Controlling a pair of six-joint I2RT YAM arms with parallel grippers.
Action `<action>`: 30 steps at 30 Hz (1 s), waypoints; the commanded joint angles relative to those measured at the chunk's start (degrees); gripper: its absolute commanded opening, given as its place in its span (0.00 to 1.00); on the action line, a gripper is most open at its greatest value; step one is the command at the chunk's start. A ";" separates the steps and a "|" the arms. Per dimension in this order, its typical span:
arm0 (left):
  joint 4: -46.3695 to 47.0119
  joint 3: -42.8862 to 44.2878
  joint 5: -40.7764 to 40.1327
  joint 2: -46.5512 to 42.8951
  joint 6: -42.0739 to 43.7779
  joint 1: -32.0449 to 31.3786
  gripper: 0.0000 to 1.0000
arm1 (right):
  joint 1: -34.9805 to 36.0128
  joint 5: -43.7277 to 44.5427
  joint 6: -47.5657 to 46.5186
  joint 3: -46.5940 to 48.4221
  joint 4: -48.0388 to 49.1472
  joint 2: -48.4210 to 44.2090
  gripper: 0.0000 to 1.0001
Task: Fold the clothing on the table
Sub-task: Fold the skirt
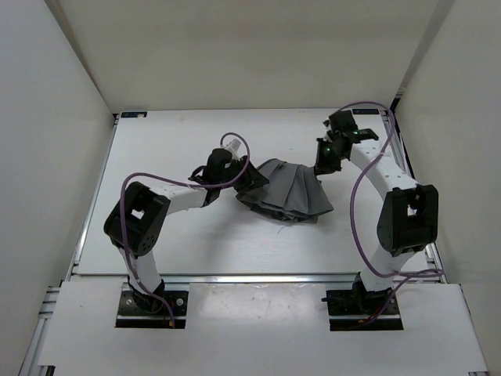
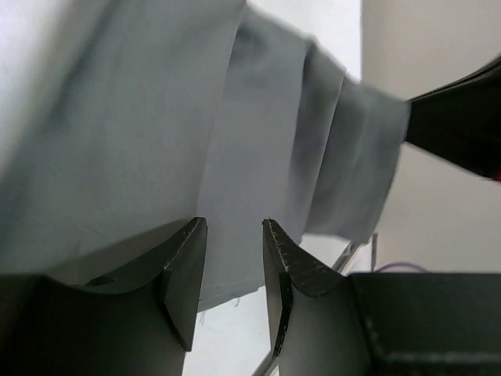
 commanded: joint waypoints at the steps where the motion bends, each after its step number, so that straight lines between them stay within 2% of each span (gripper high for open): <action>1: -2.49 1.96 -1.77 -0.05 4.25 -1.32 0.45 | 4.60 4.71 -2.36 4.65 -3.59 -1.65 0.14; 7: -2.93 -0.50 -1.77 1.10 4.69 -1.67 0.45 | 7.23 6.36 -0.78 1.85 -3.32 -2.69 0.13; 12: -2.23 -2.44 -1.51 1.27 5.04 -1.94 0.45 | 8.82 13.21 -0.86 2.90 -4.81 -8.57 0.13; 16: -1.97 -3.23 -0.89 1.01 4.52 -2.55 0.45 | 10.66 14.36 -0.34 3.34 -5.43 -12.01 0.14; 21: -3.36 -2.88 -0.11 -0.39 5.04 -2.20 0.46 | 7.95 7.61 0.10 -0.86 -1.23 -11.84 0.15; 27: -0.56 -4.54 2.79 -3.99 1.71 -0.35 0.45 | -1.54 -3.37 0.98 -11.24 10.79 -7.97 0.15; 30: 4.17 -5.60 5.43 -5.75 -1.70 0.26 0.46 | -6.19 -8.38 2.12 -14.94 16.08 -4.03 0.15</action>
